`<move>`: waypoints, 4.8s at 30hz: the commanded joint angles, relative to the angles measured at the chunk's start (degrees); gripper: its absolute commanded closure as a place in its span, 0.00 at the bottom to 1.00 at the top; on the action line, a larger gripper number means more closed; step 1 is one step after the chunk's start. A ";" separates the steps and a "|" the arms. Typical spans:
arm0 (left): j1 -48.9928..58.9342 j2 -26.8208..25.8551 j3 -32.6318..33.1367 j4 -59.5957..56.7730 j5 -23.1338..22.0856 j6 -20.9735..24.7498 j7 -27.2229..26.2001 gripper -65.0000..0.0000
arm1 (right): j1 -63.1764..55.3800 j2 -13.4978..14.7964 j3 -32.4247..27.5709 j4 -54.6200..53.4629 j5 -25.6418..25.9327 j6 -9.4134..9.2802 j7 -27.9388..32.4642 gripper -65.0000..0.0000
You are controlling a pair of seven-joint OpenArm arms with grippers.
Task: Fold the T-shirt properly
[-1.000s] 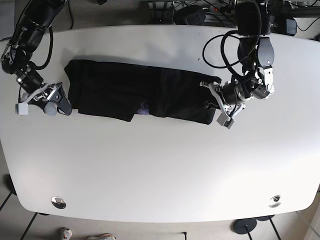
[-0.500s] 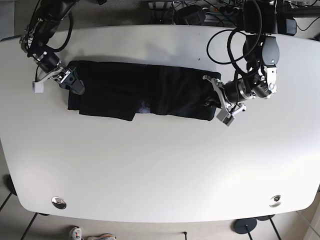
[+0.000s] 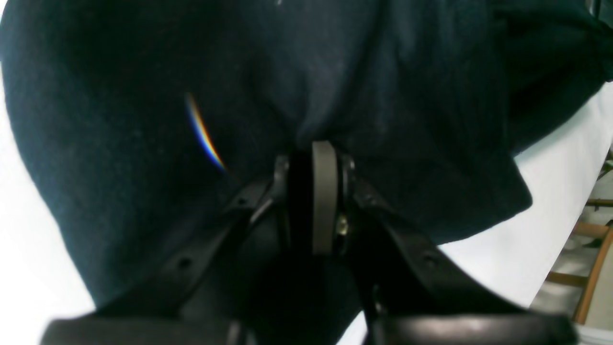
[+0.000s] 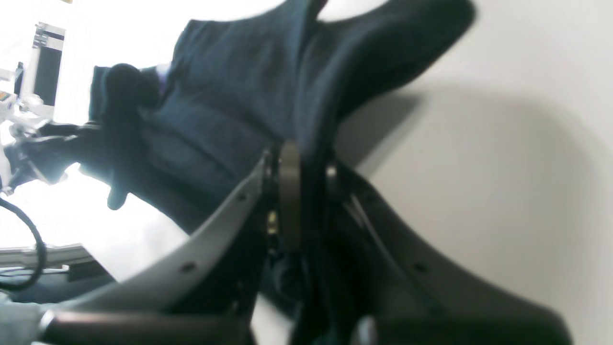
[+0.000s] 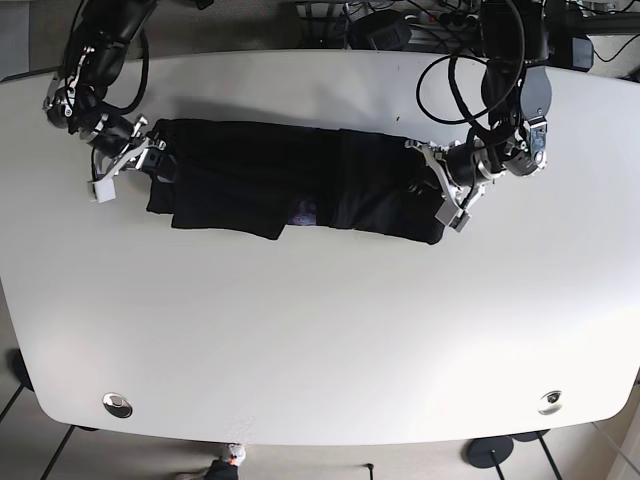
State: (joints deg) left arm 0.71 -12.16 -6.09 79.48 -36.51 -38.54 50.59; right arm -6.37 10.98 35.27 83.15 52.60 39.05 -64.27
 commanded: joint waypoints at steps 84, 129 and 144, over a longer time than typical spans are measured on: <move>15.33 -12.06 -26.48 4.61 -10.21 0.26 -3.07 0.93 | 12.66 -12.87 -69.51 9.72 -44.47 -17.73 18.51 0.24; 3.38 -3.62 -0.55 18.58 -10.21 11.34 -3.16 0.93 | 9.05 -4.26 -46.30 13.86 -12.99 -17.64 19.74 0.72; -6.56 -8.54 10.79 -7.70 -10.83 11.16 -13.53 0.93 | 8.70 -0.30 -48.50 -0.21 -12.55 -13.25 33.28 0.74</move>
State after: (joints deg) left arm -4.93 -19.53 5.02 71.33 -48.29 -27.99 36.67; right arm 1.13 10.66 -13.52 81.67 39.03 25.28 -32.38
